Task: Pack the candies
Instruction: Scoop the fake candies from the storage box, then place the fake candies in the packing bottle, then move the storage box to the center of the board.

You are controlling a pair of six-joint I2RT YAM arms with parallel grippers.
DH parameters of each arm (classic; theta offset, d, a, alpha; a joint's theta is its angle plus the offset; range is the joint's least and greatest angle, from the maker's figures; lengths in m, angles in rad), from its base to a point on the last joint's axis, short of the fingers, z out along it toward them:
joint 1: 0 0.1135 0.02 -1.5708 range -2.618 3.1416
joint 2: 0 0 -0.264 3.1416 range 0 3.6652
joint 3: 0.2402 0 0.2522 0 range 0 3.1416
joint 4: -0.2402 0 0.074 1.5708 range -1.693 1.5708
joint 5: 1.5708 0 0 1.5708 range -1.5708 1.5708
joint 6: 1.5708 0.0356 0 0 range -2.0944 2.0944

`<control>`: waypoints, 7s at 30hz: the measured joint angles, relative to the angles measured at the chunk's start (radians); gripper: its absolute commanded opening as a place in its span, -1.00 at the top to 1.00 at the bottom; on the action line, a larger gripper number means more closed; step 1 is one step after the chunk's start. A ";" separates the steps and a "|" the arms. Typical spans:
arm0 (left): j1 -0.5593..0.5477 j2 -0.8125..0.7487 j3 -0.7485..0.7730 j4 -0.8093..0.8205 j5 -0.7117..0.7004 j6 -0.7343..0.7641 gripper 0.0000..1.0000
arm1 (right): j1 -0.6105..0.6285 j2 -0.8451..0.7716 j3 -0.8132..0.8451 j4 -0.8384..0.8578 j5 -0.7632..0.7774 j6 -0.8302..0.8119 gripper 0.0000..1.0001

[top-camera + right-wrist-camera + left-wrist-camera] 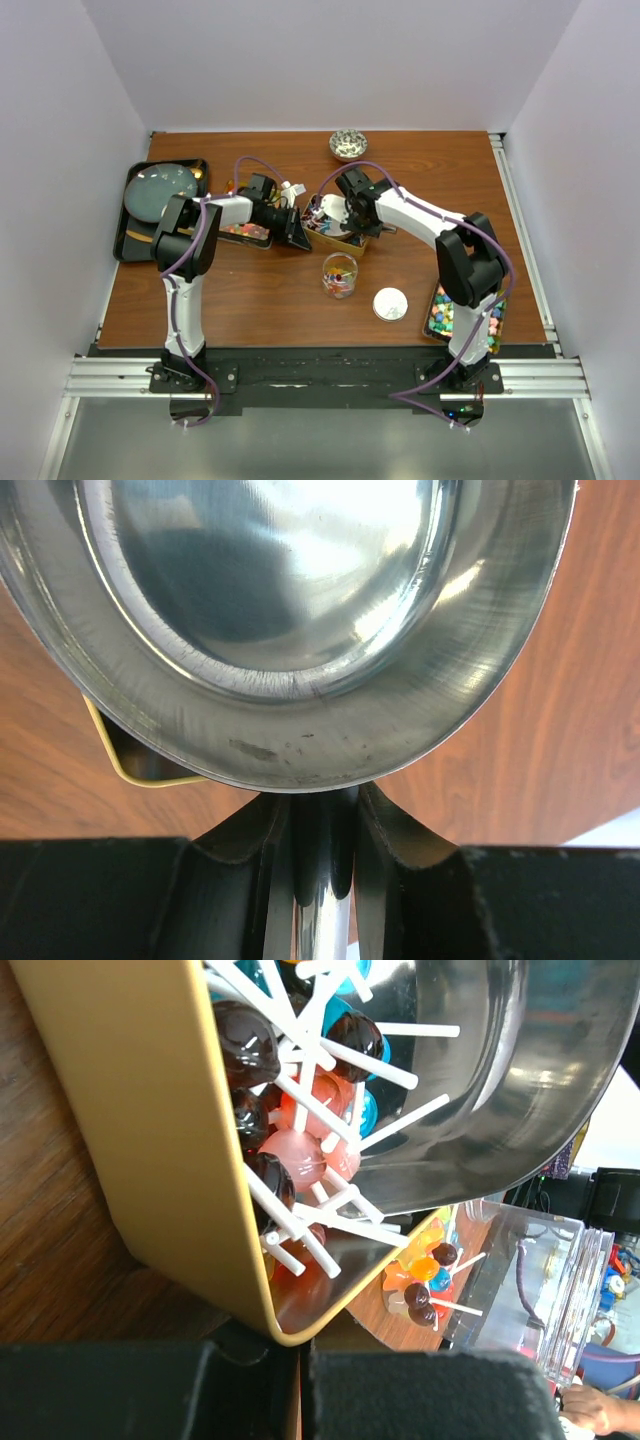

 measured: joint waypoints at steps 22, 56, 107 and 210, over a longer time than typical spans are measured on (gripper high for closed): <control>0.005 0.000 0.000 -0.016 0.004 0.025 0.90 | -0.058 -0.023 0.029 -0.101 -0.221 0.108 1.00; 0.017 -0.033 -0.010 -0.146 0.079 0.237 0.39 | -0.096 -0.326 -0.515 0.553 -0.317 0.092 1.00; 0.026 -0.215 -0.051 -0.161 -0.092 0.232 0.14 | -0.100 -0.825 -0.507 0.062 -0.232 -0.570 1.00; -0.605 0.314 0.743 0.024 -0.715 -0.117 0.00 | -0.751 -0.769 -0.178 -0.171 0.042 0.492 1.00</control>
